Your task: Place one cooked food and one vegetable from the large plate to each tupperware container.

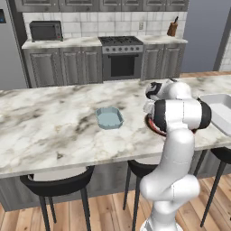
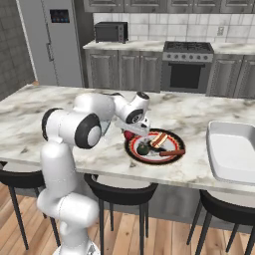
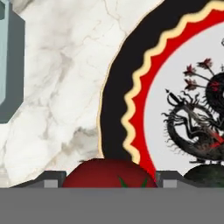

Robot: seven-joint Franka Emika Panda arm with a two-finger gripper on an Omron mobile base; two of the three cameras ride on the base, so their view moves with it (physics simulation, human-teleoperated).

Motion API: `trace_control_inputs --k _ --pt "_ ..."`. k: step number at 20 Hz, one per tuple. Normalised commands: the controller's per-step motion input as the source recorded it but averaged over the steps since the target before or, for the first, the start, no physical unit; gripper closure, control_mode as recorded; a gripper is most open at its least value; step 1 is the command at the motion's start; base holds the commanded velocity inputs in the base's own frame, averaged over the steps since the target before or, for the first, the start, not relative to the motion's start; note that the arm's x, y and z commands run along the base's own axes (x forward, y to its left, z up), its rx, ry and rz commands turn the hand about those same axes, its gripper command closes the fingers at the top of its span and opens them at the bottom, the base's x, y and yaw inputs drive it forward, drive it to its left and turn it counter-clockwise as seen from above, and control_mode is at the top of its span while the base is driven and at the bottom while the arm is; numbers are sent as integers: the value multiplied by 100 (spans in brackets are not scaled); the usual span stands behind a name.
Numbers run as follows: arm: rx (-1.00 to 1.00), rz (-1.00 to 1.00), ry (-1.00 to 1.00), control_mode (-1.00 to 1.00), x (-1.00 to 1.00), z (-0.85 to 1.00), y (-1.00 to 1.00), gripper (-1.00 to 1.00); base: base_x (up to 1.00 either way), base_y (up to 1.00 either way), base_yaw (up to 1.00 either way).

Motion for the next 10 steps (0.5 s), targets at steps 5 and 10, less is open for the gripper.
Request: trace_control_inputs --k 5,10 --pt "-9 0 -9 -100 -4 81 100 100 0 0 0" --pt "-26 0 -16 -100 16 59 100 100 0 0 0"
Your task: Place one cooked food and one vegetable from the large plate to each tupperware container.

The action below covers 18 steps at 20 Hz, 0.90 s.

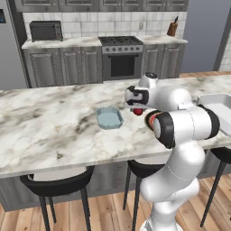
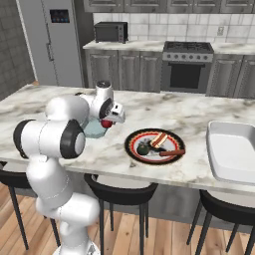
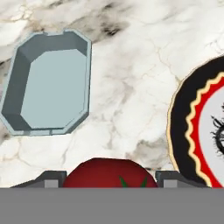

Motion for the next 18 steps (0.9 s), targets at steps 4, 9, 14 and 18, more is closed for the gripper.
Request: trace_control_inputs --k 4,9,14,18 --pt "-11 0 4 -100 76 24 92 100 0 0 0" --pt "0 0 14 -100 88 0 48 100 0 0 0" --pt "0 0 0 -100 33 -21 33 100 0 0 0" --pt "0 -1 0 -100 0 -49 33 100 0 0 0"
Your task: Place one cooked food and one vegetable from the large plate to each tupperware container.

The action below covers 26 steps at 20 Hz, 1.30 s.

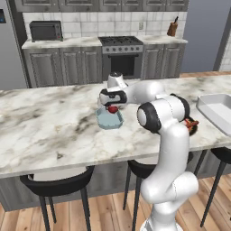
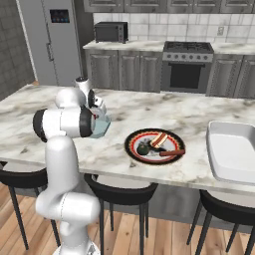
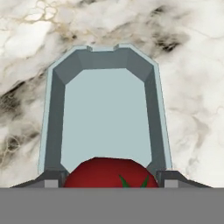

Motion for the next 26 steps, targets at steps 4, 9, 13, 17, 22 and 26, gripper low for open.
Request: trace_control_inputs --k 4,9,13,17,22,26 --pt "0 -1 0 -100 8 -49 26 100 0 0 0" --pt "0 -1 1 -100 26 -41 11 100 0 0 0" --pt "0 0 0 -100 29 -38 19 100 0 0 0" --pt "0 -1 0 -100 28 -24 18 100 0 0 0" --pt "0 -1 0 -100 6 -27 5 100 0 0 0" --pt "0 -1 0 -100 2 -33 0 100 0 0 0"
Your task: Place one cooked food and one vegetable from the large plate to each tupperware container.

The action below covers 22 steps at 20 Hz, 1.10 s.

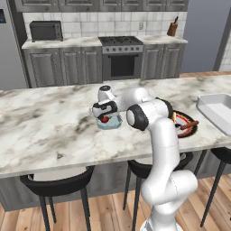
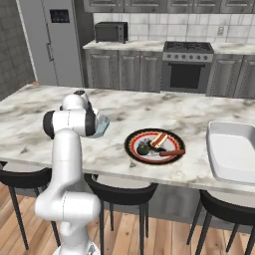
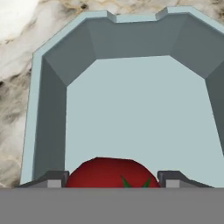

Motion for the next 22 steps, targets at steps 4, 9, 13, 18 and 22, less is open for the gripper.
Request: trace_control_inputs --k 4,9,13,18,22 --pt "0 -1 0 -100 2 -26 0 100 0 0 0" --pt "0 -2 0 -100 0 -19 0 100 0 0 0" --pt "0 -4 0 -100 -2 0 2 -100 0 0 0" --pt "0 -3 0 -100 -2 15 0 -100 0 0 0" --pt "0 -2 0 -100 -3 26 0 -100 0 0 0"
